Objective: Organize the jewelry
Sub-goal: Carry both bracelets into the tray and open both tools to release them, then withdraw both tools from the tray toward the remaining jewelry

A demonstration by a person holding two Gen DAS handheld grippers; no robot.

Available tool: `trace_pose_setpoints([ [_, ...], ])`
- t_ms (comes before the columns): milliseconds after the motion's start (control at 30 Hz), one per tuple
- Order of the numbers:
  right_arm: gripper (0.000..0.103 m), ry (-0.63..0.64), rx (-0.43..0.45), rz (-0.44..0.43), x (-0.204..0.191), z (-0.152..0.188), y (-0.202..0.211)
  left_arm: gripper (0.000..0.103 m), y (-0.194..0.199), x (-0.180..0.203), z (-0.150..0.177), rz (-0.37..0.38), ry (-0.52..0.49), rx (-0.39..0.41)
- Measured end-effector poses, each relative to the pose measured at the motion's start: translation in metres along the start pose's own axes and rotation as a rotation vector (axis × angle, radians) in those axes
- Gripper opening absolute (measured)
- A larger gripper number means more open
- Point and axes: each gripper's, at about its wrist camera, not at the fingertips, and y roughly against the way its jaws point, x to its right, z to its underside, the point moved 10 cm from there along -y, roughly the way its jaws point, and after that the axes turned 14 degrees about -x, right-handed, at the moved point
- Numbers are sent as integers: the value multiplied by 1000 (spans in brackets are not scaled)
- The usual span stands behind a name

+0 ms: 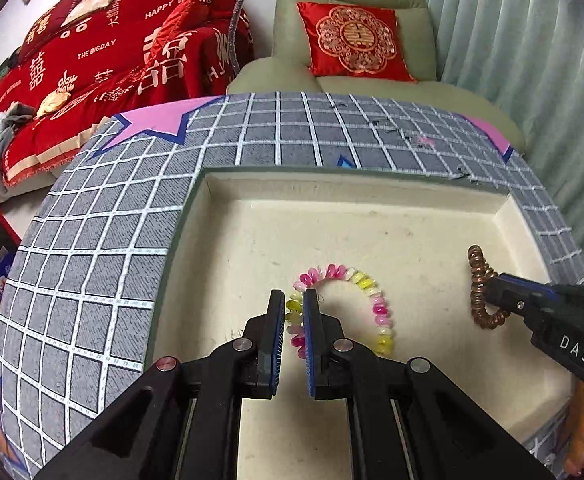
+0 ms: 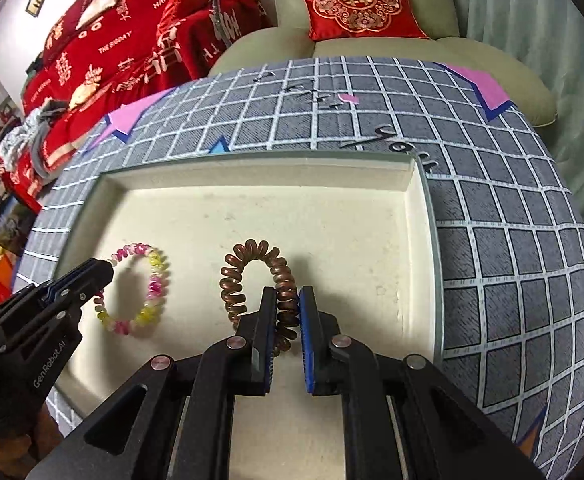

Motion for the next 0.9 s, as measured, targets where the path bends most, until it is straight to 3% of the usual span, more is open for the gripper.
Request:
trace_pose_setpoints([
  [133, 16, 4, 0, 2, 1, 3, -3, 19, -7, 2, 4, -41, -21, -12],
  [200, 32, 8, 1, -6, 0, 4, -3, 19, -6, 2, 4, -65, -25, -10],
  [233, 49, 6, 1, -6, 0, 4, -2, 19, -5, 2, 5, -70, -24, -9],
  [267, 55, -2, 2, -8, 1, 4, -1, 19, -3, 2, 5, -69, -21, -6],
  [433, 57, -39, 29, -89, 2, 4, 14, 19, 14, 1, 5, -81, -10, 24],
  [533, 71, -74, 54, -143, 6, 5, 30, 19, 26, 1, 5, -80, -14, 43],
  [667, 80, -95, 70, -204, 5, 11, 51, 19, 47, 4, 10, -60, -13, 75],
  [900, 84, -118, 104, -287, 0, 36, 86, 19, 80, 3, 36, -26, -3, 96],
])
